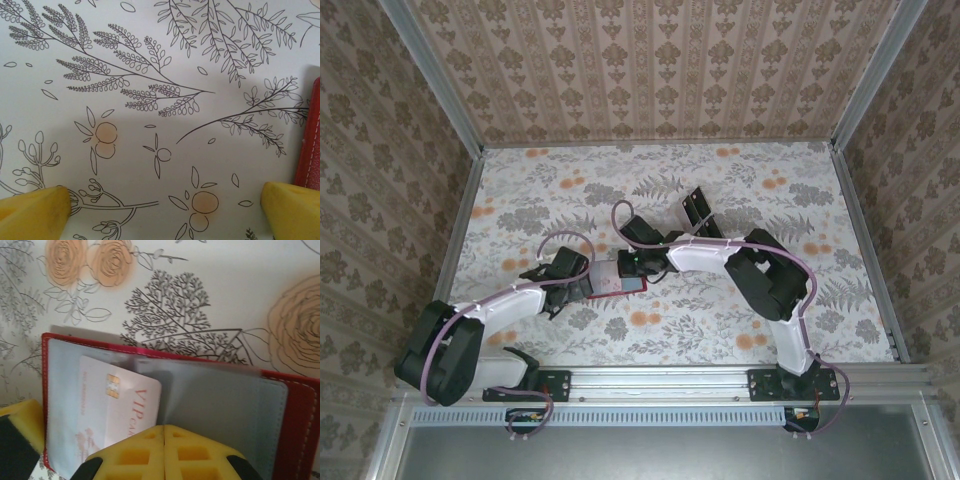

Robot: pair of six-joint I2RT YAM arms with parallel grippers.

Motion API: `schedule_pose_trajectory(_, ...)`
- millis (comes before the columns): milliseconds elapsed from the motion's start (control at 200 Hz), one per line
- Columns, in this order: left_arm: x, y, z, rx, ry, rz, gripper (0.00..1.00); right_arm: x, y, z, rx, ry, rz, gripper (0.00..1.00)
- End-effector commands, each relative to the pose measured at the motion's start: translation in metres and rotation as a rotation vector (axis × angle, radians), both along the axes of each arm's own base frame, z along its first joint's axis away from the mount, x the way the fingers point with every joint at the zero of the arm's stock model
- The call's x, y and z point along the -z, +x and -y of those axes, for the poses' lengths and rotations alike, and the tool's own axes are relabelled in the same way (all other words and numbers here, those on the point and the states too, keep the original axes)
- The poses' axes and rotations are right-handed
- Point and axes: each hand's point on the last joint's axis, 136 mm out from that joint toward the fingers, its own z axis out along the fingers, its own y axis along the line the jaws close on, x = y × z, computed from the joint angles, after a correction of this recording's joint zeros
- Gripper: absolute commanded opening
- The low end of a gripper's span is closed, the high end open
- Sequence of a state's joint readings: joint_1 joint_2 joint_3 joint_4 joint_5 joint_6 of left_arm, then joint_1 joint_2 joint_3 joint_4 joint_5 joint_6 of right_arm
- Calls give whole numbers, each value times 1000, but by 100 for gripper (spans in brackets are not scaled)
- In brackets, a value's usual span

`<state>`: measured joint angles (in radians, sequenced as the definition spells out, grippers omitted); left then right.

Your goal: Put the credit cards into the card holder

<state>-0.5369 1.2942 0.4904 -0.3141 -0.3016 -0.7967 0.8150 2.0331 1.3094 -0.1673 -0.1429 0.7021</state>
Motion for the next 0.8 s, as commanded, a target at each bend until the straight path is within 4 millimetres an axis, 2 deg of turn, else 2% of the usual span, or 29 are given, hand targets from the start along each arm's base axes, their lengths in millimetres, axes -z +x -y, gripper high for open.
schedule_pose_trajectory(0,21,-4,20,50,-98,-39,100,4,-7,-12,-37,-4,-26,9)
schedule_pose_trajectory(320,24,-4,22,54,-103,-44,100,4,-13,-34,-71,24,-42,9)
schedule_pose_trajectory(440,25,-4,23,55,-105,-45,100,-2,-13,-39,-74,43,-38,9)
schedule_pose_trajectory(645,26,-5,22,56,-103,-49,100,-24,-6,-26,-46,42,19,10)
schedule_pose_trajectory(795,25,-5,23,60,-105,-48,100,-22,-4,-7,-19,12,25,10)
